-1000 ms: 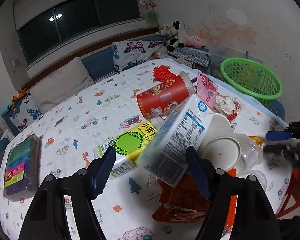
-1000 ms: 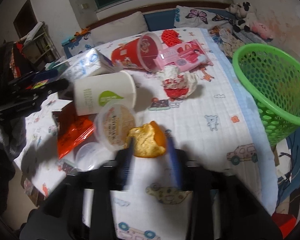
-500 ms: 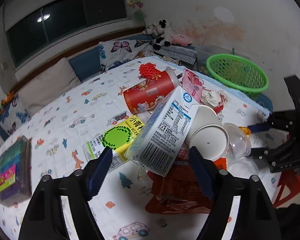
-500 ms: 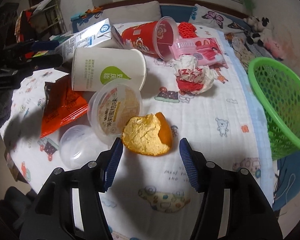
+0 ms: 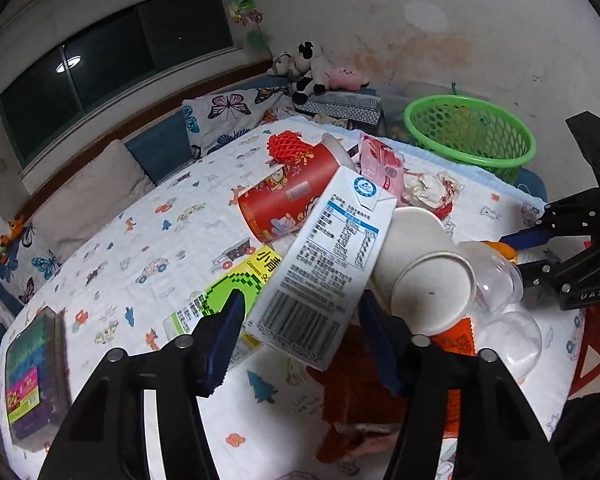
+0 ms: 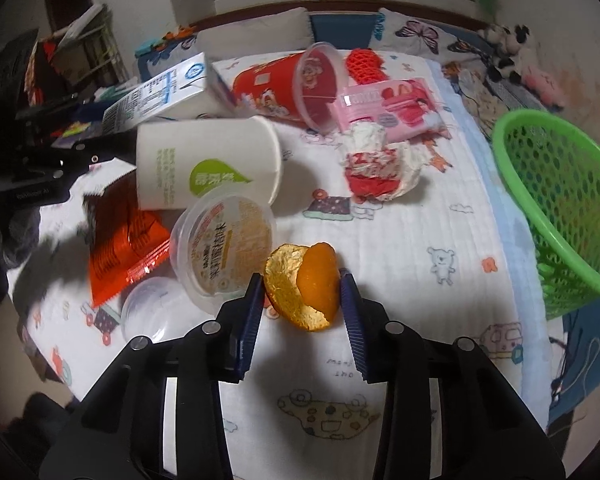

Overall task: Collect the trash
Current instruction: 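Close the right tool on the orange peel while the left tool grasps the milk carton, then carry peel and carton to the green basket and open both tools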

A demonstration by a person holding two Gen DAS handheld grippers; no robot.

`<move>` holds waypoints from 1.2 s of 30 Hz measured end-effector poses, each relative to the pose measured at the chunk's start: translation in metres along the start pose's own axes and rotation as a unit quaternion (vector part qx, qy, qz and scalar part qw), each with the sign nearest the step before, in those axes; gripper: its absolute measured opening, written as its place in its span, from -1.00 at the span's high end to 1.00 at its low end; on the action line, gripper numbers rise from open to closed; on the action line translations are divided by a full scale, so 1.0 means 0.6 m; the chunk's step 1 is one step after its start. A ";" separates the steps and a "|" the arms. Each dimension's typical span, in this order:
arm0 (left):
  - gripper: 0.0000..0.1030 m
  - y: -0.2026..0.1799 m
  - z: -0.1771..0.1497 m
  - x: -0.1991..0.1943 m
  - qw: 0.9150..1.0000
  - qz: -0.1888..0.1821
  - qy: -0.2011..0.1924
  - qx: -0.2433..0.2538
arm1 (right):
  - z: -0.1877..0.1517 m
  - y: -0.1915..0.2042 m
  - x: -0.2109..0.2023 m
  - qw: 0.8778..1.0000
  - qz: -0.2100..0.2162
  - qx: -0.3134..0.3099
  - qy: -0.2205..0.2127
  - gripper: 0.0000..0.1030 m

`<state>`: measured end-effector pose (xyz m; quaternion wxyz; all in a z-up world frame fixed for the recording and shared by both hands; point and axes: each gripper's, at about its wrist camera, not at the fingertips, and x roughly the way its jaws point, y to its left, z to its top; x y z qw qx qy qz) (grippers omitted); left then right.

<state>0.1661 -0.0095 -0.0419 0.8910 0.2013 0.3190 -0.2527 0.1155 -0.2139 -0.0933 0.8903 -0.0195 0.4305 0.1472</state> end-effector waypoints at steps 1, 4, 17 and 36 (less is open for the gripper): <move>-0.07 0.003 0.002 0.000 1.000 -0.004 -0.003 -0.004 | 0.001 -0.003 -0.003 1.000 -0.002 0.005 -0.003 0.23; -0.07 0.009 0.007 0.000 1.000 -0.015 -0.012 -0.015 | 0.002 -0.009 -0.009 1.000 0.003 0.019 -0.003 0.24; 0.02 0.017 0.023 -0.006 0.997 -0.049 -0.033 -0.040 | 0.019 -0.038 -0.049 0.997 0.013 0.065 -0.030 0.25; 0.05 -0.001 0.178 -0.066 0.994 -0.053 -0.076 -0.059 | 0.057 -0.261 -0.091 0.981 -0.092 0.156 -0.073 0.25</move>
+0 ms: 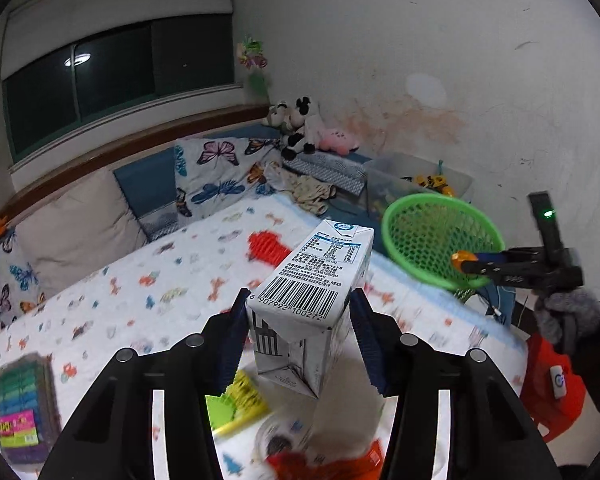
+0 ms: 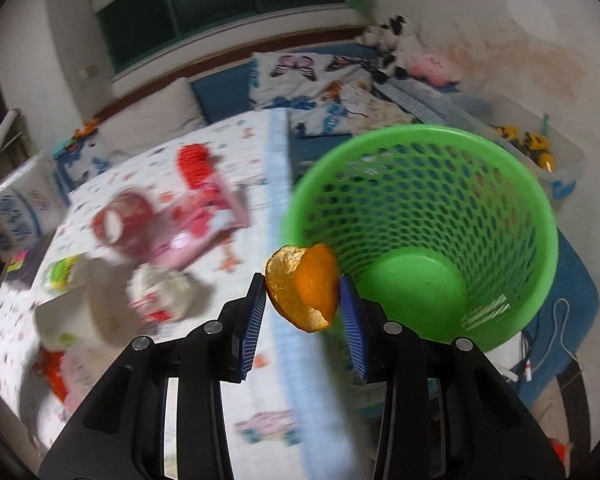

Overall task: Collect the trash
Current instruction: 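Carry peel and carton to the green basket and open both tools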

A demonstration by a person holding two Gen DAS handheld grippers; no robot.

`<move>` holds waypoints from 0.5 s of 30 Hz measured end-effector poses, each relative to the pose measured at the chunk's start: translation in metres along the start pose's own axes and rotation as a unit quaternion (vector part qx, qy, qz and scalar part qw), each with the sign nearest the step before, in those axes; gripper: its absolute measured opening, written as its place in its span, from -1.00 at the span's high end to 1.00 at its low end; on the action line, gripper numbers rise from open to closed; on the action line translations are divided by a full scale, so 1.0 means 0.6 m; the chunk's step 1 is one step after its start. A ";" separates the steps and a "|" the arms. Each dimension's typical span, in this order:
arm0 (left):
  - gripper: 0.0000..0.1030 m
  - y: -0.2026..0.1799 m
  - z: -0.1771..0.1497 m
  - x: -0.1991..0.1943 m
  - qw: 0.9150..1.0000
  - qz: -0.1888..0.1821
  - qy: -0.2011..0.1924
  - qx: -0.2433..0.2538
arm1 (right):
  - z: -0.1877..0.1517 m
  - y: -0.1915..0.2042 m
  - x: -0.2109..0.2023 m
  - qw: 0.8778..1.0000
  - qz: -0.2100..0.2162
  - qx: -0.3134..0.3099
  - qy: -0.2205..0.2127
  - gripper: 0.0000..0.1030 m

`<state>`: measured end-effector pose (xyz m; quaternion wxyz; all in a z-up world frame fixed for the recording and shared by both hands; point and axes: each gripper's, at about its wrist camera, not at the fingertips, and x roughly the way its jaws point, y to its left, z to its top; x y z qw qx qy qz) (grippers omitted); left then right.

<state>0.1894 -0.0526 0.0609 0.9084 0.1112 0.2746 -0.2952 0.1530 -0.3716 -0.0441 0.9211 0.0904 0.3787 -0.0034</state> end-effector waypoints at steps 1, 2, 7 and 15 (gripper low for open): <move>0.05 -0.010 0.013 0.009 1.000 -0.006 0.002 0.000 | 0.003 -0.012 0.006 1.000 -0.002 0.005 0.002 0.25; 0.05 -0.018 0.021 0.016 1.000 -0.010 0.003 0.001 | 0.007 -0.025 0.013 1.000 -0.010 0.010 0.005 0.25; 0.05 -0.066 0.072 0.069 0.999 -0.028 0.015 0.012 | 0.024 -0.071 0.045 0.999 -0.034 0.014 0.018 0.22; 0.05 -0.143 0.132 0.160 0.997 -0.056 0.047 0.023 | 0.039 -0.108 0.050 0.998 -0.061 0.007 0.002 -0.07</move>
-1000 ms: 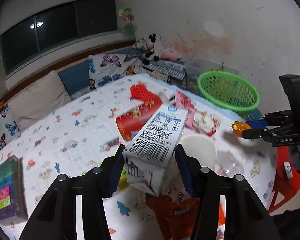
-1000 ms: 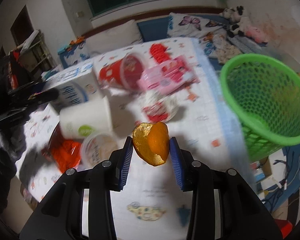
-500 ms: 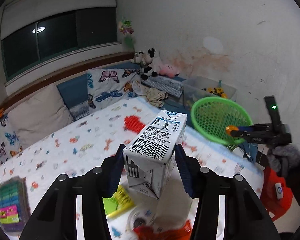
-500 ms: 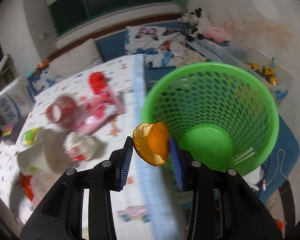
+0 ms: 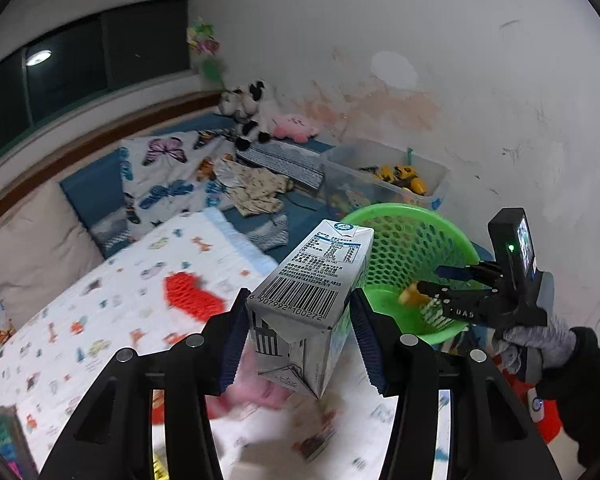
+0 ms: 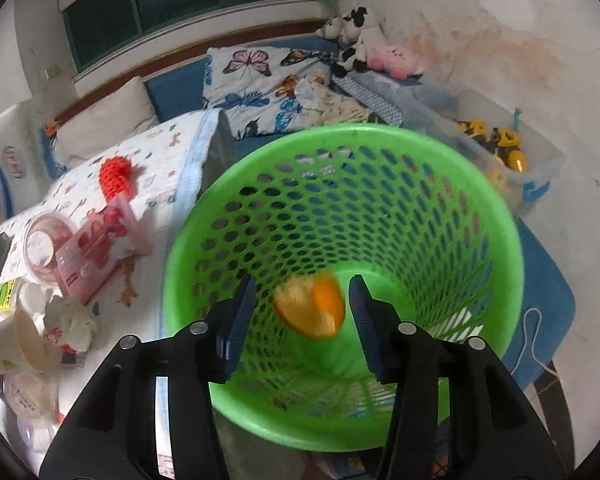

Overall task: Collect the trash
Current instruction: 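Carry peel and carton to the green basket and open both tools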

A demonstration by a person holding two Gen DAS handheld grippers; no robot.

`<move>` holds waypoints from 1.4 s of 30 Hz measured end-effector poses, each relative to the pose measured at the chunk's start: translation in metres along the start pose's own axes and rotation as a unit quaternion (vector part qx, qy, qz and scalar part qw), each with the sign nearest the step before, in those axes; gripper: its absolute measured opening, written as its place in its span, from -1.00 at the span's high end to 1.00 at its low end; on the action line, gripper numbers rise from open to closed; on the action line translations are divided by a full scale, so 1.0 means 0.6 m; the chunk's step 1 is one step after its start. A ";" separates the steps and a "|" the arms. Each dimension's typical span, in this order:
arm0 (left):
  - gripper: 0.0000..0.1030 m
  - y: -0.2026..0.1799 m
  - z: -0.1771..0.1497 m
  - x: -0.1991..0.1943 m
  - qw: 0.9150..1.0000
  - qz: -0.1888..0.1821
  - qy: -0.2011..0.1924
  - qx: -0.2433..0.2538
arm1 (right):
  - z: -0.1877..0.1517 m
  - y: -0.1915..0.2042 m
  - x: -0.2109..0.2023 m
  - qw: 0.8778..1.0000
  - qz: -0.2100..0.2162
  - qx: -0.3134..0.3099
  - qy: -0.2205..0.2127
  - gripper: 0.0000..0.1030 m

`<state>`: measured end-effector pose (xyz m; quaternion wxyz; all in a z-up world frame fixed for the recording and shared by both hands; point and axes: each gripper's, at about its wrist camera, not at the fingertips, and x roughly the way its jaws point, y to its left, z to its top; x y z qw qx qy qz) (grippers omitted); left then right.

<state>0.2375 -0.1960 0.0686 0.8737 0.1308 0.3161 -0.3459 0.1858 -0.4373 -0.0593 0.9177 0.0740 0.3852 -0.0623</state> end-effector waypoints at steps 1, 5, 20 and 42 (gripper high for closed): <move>0.05 -0.010 0.009 0.013 1.000 0.000 0.004 0.003 | 0.001 -0.007 -0.003 1.000 0.001 0.003 -0.005 -0.11; 0.05 -0.041 0.035 0.058 1.000 -0.015 0.020 0.006 | 0.013 -0.029 -0.012 1.000 -0.002 0.019 -0.025 -0.11; 0.05 -0.176 0.059 0.251 0.988 -0.036 0.134 0.060 | -0.018 -0.117 -0.106 0.994 -0.007 0.073 -0.083 -0.20; -0.38 -0.251 0.022 0.327 0.978 -0.059 0.197 0.039 | -0.081 -0.146 -0.129 0.991 -0.008 0.109 -0.081 -0.21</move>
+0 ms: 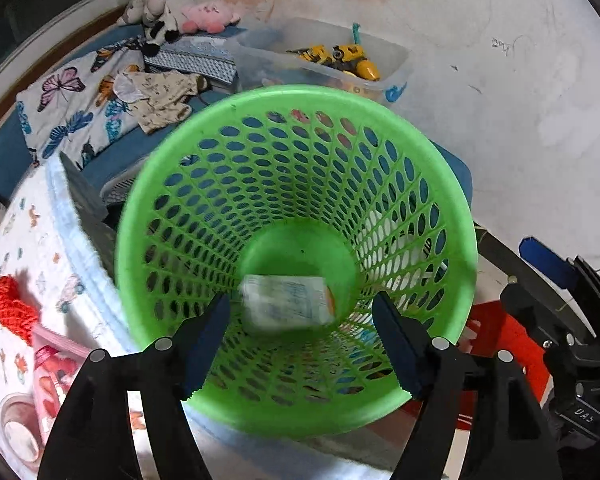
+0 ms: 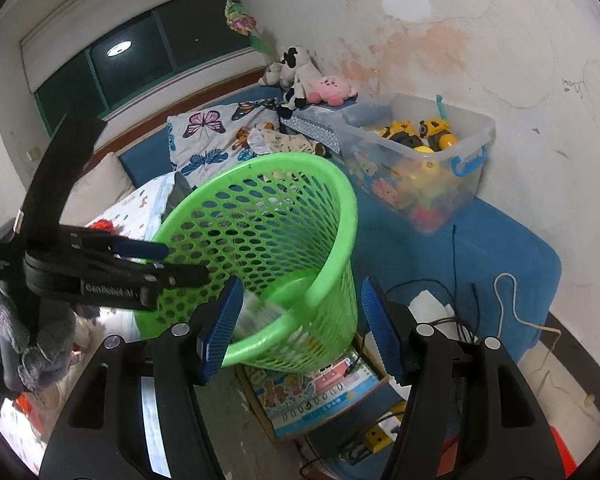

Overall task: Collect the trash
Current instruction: 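Carry peel and carton to the green basket and open both tools, then grasp the clear plastic lid with the right tool while the left tool grasps the white paper cup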

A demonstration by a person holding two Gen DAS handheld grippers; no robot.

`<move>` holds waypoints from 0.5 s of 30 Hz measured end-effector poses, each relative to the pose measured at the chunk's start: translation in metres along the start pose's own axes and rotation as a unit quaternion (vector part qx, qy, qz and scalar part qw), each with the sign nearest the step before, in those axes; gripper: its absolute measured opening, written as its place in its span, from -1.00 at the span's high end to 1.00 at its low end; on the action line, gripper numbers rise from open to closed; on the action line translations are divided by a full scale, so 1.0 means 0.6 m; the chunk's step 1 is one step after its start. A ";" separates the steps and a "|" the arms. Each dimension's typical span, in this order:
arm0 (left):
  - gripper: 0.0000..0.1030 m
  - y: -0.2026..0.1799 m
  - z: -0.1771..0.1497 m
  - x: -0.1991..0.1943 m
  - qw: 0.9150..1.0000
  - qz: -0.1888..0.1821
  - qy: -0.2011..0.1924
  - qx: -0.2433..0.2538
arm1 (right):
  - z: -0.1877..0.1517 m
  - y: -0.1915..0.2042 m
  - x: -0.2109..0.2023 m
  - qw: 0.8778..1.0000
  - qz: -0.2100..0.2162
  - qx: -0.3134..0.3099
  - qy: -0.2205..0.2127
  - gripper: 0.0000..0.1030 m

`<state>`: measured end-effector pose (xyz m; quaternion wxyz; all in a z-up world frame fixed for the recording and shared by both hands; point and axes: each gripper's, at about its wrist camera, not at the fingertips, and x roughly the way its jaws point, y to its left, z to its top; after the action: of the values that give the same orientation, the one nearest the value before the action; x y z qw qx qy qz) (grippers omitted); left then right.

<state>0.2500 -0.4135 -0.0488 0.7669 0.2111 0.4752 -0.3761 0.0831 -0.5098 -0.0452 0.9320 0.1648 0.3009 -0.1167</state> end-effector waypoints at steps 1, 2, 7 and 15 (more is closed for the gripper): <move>-0.38 0.003 0.000 -0.009 1.000 0.004 -0.007 0.000 | -0.003 0.002 -0.004 1.000 0.002 -0.001 0.000 -0.21; -0.38 0.008 -0.002 -0.022 1.000 0.006 -0.016 0.000 | -0.005 0.004 -0.007 1.000 0.004 -0.001 0.000 -0.21; -0.38 0.033 -0.020 -0.105 0.998 0.028 -0.063 -0.011 | -0.020 0.028 -0.032 1.000 0.020 -0.009 -0.002 -0.21; -0.38 0.073 -0.102 -0.245 0.988 0.073 -0.133 -0.028 | -0.040 0.094 -0.066 0.998 0.054 -0.033 -0.002 -0.30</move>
<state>0.2100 -0.2887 0.0522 0.8542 0.1719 0.3625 -0.3307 0.0571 -0.4443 -0.0267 0.9426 0.1496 0.2931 -0.0561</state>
